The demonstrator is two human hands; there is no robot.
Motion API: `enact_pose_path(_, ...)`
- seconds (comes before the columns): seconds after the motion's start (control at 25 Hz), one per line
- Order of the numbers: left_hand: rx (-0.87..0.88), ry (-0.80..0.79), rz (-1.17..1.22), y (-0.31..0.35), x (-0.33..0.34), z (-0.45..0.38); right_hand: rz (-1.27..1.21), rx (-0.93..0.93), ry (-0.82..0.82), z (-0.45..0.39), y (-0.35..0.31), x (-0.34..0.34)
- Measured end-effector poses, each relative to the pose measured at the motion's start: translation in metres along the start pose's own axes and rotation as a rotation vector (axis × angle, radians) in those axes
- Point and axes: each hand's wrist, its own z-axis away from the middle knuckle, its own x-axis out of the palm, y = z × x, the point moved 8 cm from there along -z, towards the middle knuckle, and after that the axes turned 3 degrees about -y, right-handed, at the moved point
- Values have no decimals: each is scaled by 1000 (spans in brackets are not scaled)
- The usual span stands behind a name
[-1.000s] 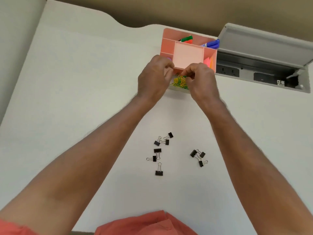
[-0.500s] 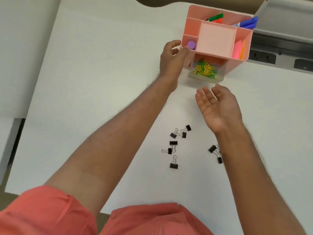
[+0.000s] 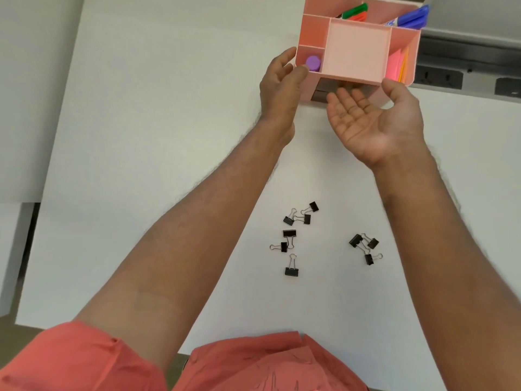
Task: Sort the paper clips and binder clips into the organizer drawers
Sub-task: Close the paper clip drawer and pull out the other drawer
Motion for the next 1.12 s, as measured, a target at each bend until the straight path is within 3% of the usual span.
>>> enact_pose_path(0.12,-6,2,-8,0,1,1,16,-3,20,-11,-2,-3)
enact_pose_path(0.2,-9,2,-5,0,1,1,165,-53,44,-17,-1,-11)
enact_pose_path(0.28,-11,1,-6,0,0,2,567,-191,136,-20,-3,-22)
enact_pose_path(0.36,-9,-3,-14,0,0,2,1135,-411,199,-17,-7,-23)
enact_pose_path(0.44,-8,-8,-27,-1,1,2,1605,-589,151,-16,0,-18)
enact_pose_path(0.52,0,-8,-48,0,1,2,1848,-673,111,-17,8,-18)
enact_pose_path(1.12,14,-34,-52,-3,2,-3,1869,-763,139,15,28,-48)
